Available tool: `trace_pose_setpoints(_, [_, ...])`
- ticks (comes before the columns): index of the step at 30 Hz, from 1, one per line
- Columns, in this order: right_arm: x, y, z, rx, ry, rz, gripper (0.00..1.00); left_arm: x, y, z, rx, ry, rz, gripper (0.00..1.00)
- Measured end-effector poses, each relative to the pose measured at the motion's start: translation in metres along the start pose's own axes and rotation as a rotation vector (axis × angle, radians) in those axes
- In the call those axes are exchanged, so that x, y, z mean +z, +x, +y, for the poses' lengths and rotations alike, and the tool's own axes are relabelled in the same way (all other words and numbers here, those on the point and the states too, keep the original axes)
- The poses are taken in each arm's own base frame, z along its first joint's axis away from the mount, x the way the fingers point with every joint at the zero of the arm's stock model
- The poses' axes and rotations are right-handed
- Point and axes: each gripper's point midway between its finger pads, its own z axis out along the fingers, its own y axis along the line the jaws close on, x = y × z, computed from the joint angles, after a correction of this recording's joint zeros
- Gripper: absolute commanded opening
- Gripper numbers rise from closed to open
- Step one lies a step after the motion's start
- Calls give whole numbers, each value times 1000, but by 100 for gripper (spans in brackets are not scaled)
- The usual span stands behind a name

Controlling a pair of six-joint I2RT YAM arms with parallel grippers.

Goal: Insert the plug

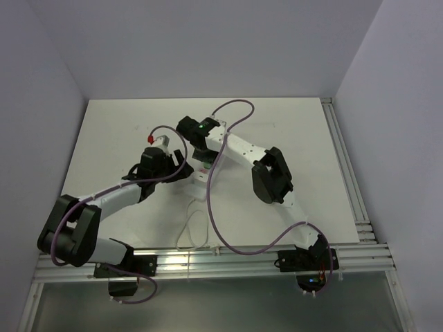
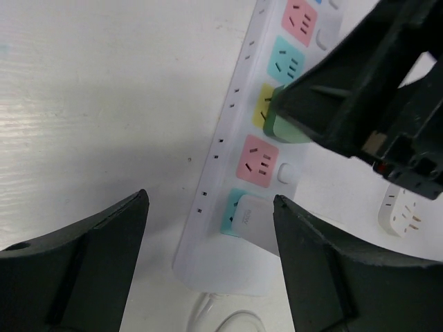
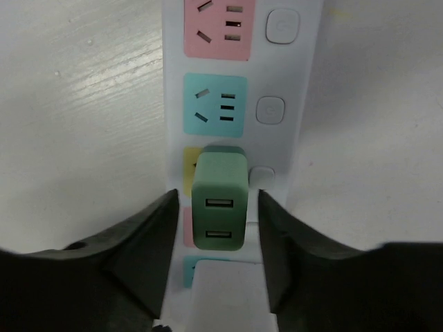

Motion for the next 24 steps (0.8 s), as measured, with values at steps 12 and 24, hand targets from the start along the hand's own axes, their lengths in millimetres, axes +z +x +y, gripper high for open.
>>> trace_pose_setpoints(12, [-3,-15,-3,24,-32,32,73,-19,-37,7,-21,-9,-75,84])
trace_pose_setpoints(24, [-80,-94,-80,134,-142,-117,74,-52,-63,-8,14,49,-184,96])
